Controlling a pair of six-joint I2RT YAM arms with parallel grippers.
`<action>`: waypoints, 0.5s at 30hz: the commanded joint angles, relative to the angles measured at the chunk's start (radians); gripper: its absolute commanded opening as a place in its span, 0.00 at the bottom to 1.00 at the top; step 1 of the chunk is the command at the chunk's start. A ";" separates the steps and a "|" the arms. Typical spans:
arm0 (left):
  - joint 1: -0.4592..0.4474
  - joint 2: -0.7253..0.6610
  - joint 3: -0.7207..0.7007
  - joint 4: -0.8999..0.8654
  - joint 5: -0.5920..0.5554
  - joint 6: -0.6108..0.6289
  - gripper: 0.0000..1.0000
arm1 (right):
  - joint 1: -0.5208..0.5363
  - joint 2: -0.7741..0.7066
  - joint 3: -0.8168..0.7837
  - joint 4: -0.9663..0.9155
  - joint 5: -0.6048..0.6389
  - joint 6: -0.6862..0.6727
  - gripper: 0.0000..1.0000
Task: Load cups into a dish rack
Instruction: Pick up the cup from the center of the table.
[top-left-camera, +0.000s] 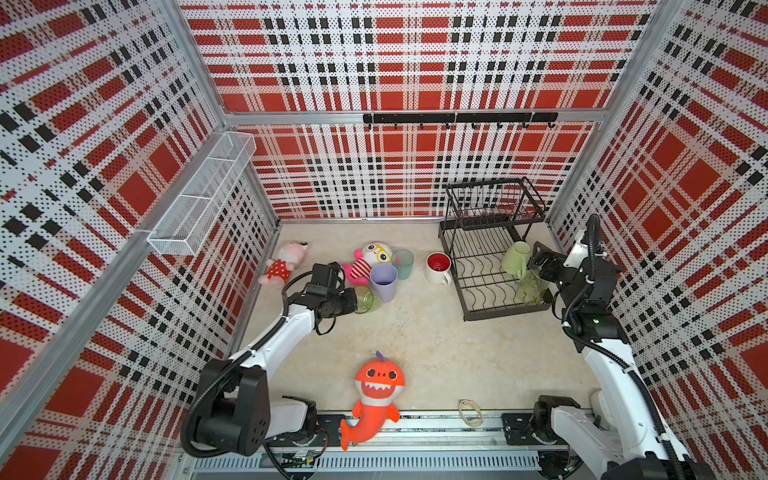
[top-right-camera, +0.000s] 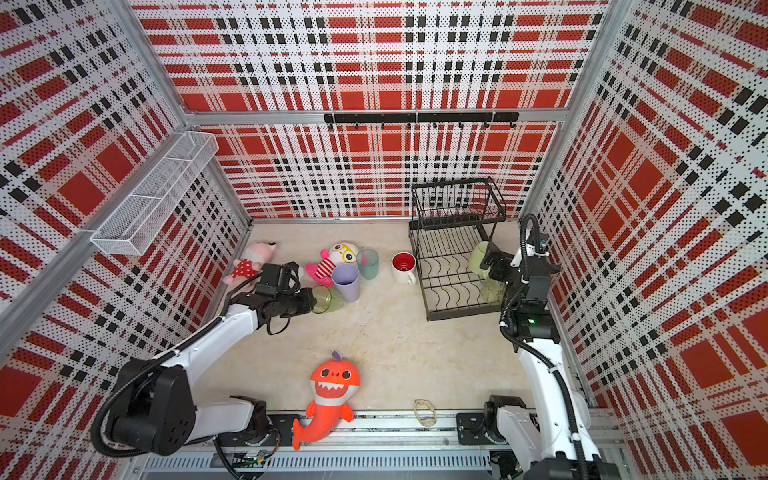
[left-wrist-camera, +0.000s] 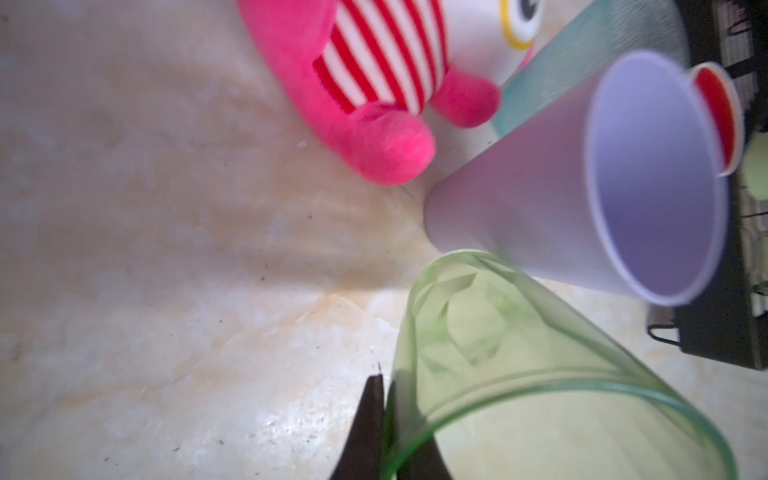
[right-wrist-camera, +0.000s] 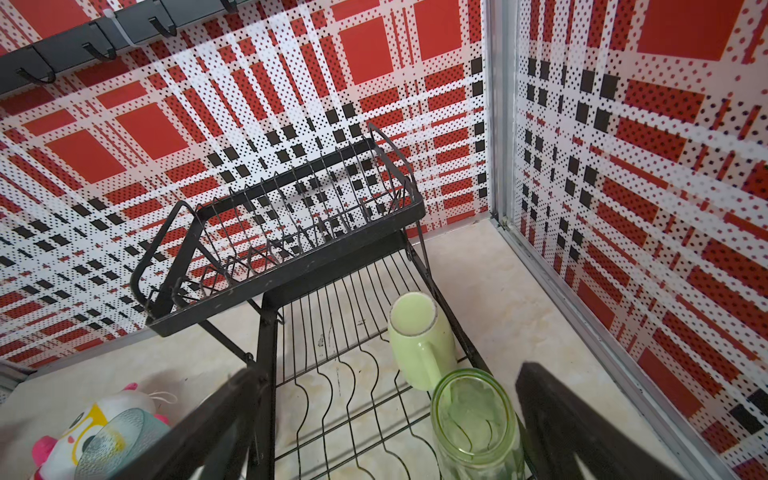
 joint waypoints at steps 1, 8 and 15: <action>-0.007 -0.096 0.064 0.056 0.062 0.074 0.00 | -0.005 -0.008 0.046 -0.035 -0.046 0.009 1.00; -0.025 -0.239 0.126 0.135 0.137 0.187 0.00 | -0.005 0.033 0.105 -0.070 -0.287 0.013 1.00; -0.137 -0.260 0.139 0.313 0.238 0.182 0.00 | -0.004 0.081 0.137 -0.073 -0.643 0.055 1.00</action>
